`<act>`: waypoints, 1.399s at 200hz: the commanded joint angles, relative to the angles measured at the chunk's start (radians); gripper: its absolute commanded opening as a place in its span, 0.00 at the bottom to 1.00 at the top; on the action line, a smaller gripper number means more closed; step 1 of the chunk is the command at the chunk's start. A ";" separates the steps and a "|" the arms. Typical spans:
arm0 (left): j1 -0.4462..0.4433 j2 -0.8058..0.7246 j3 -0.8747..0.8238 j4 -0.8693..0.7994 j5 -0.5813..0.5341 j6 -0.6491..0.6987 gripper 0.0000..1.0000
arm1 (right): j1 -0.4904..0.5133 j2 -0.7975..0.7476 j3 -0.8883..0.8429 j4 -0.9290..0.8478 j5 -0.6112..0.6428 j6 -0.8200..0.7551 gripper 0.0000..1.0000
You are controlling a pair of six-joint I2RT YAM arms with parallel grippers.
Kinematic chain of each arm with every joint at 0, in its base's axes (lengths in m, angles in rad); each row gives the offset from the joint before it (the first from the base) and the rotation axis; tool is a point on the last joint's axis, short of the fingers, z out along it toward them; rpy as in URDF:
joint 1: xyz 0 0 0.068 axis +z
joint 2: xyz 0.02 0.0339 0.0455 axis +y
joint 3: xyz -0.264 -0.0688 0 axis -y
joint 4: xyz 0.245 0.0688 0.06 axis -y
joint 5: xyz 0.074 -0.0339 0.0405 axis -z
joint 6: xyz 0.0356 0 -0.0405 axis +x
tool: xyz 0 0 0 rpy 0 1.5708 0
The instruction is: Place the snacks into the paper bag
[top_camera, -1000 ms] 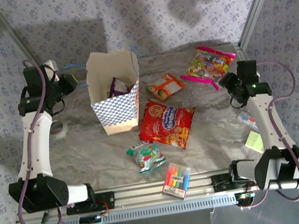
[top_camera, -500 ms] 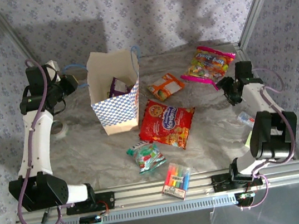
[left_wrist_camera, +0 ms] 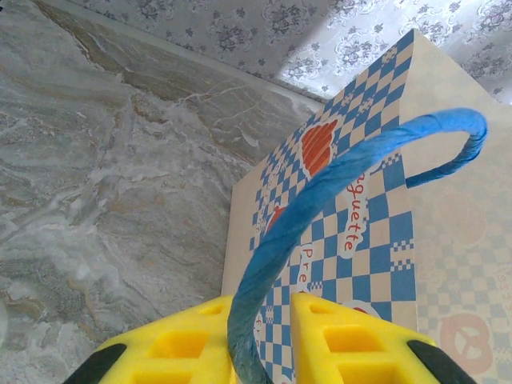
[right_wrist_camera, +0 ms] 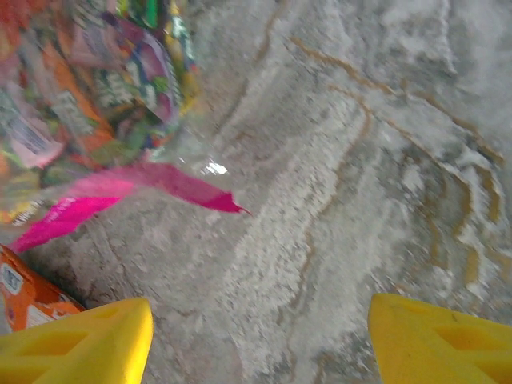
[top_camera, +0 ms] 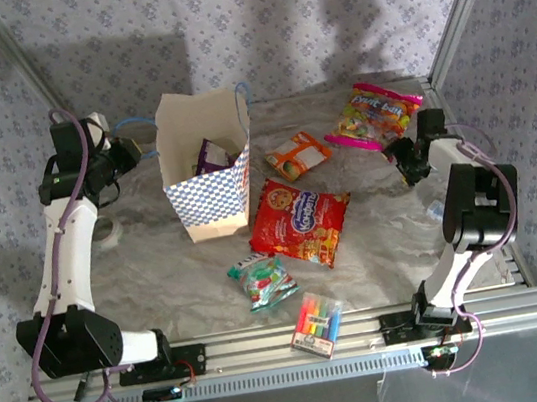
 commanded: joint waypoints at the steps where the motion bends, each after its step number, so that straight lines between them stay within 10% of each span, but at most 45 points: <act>1: -0.005 0.016 0.008 0.025 -0.016 0.014 0.23 | -0.010 0.037 0.052 0.032 -0.023 -0.008 0.73; 144: -0.012 0.083 0.053 0.036 -0.024 0.000 0.23 | -0.012 0.318 0.360 0.003 -0.083 -0.046 0.72; 221: -0.028 0.103 0.073 0.028 -0.030 0.002 0.23 | 0.009 0.342 0.371 -0.055 -0.063 -0.080 0.22; 280: -0.029 0.092 0.063 0.030 -0.011 -0.001 0.23 | 0.015 0.218 0.283 -0.158 -0.052 -0.194 0.13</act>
